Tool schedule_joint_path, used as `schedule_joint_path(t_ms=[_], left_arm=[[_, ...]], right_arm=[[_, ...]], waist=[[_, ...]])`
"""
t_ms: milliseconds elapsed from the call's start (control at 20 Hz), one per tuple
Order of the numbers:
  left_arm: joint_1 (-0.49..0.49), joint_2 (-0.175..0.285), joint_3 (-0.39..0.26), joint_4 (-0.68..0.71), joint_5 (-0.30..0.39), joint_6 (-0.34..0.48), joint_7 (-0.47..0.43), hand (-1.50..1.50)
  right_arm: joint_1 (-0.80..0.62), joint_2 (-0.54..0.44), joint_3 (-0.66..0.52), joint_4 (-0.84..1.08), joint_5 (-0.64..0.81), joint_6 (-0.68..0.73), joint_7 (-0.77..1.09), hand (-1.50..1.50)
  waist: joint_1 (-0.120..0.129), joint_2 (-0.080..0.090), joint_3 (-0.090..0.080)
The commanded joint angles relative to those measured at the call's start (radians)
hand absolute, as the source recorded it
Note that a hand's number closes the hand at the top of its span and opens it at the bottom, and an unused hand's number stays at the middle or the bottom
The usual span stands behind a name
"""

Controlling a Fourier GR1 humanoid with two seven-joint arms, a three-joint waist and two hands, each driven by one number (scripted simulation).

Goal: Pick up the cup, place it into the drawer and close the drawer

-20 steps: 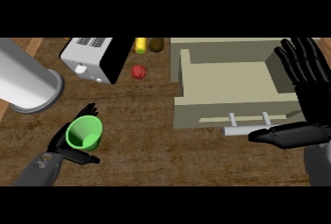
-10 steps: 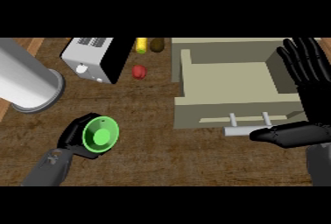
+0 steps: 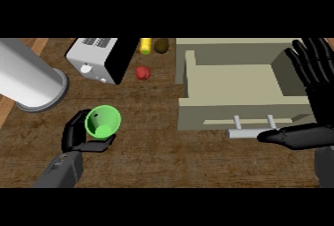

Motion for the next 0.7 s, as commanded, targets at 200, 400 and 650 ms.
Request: schedule_joint_path(t_ms=[200, 400, 650], left_arm=[[-0.073, -0.046, 0.019, -0.076, 0.057, -0.122, -0.099, 1.5], [-0.177, -0.061, -0.027, -0.131, 0.039, -0.105, 0.022, 1.5], [-0.253, -0.113, -0.089, -0.316, 0.044, -0.058, 0.228, 1.5]], right_arm=[[0.024, -0.026, -0.042, -0.012, -0.041, 0.028, 0.002, -1.5], [0.062, -0.017, -0.015, -0.052, -0.01, 0.023, 0.008, -1.5], [0.012, 0.002, -0.018, 0.05, 0.026, 0.001, -0.046, -1.5]], waist=[[0.006, -0.009, 0.003], [0.008, -0.012, 0.004], [0.032, -0.014, 0.006]])
